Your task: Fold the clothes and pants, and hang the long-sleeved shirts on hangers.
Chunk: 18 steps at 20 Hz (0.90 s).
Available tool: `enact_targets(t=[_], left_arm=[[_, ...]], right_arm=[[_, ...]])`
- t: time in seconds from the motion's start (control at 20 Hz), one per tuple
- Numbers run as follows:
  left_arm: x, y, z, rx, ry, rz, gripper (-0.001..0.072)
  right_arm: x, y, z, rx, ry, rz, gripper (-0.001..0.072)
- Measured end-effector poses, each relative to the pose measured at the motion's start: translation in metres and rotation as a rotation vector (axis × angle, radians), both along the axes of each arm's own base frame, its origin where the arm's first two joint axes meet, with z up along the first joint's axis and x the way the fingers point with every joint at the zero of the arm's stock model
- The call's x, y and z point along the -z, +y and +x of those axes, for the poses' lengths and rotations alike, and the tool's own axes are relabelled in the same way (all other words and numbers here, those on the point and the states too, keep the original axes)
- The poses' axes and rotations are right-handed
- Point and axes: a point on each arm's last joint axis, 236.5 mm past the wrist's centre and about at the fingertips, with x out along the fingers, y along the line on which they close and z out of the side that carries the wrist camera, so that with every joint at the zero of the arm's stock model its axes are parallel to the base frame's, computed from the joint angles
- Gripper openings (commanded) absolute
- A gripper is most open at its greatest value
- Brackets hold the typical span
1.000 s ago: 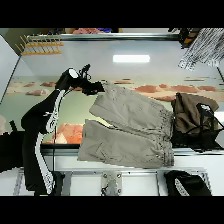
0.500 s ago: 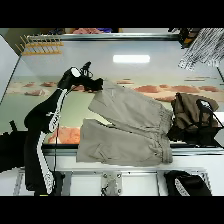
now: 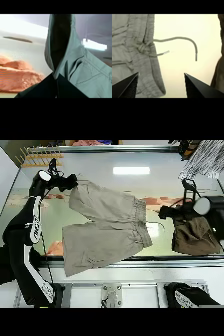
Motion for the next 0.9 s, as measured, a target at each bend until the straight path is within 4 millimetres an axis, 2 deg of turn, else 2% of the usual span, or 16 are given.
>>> enact_targets(t=[0.05,0.1,0.15,0.3,0.4,0.45,0.5,0.6,0.75,0.9], left_arm=[[-0.001,0.009,0.001,-0.012,-0.004,0.003,0.0393],[-0.004,0.018,0.002,-0.024,-0.011,0.005,0.0706],[-0.007,0.026,0.003,-0.034,-0.017,0.005,0.066],[-0.024,0.055,-0.002,-0.06,-0.022,0.01,0.066],[-0.041,0.075,-0.014,-0.06,-0.014,0.04,0.0661],[-0.043,0.086,-0.025,-0.056,0.007,0.077,0.0661],[-0.042,0.098,-0.039,-0.052,0.044,0.124,0.0661],[-0.033,0.118,-0.074,-0.054,0.139,0.208,0.0661],[0.006,0.142,-0.146,-0.062,0.338,0.279,0.0661],[0.051,0.149,-0.215,-0.069,0.514,0.267,0.0661]], right_arm=[[0.005,0.001,0.02,-0.003,-0.013,-0.003,0.0611],[0.01,0.002,0.039,-0.004,-0.03,-0.004,0.061],[0.012,0.003,0.057,-0.006,-0.053,-0.003,0.061],[0.001,0.007,0.091,-0.002,-0.139,0.011,0.061],[-0.013,0.008,0.098,-0.006,-0.183,0.013,0.0611],[-0.018,0.007,0.098,-0.011,-0.192,0.01,0.061],[-0.019,0.006,0.094,-0.016,-0.19,0.002,0.0611],[-0.01,0.001,0.083,-0.024,-0.146,-0.01,0.0611],[0.021,-0.006,0.059,-0.014,-0.039,0.012,0.0611],[0.06,-0.002,0.032,-0.015,0.078,0.088,0.0612]])
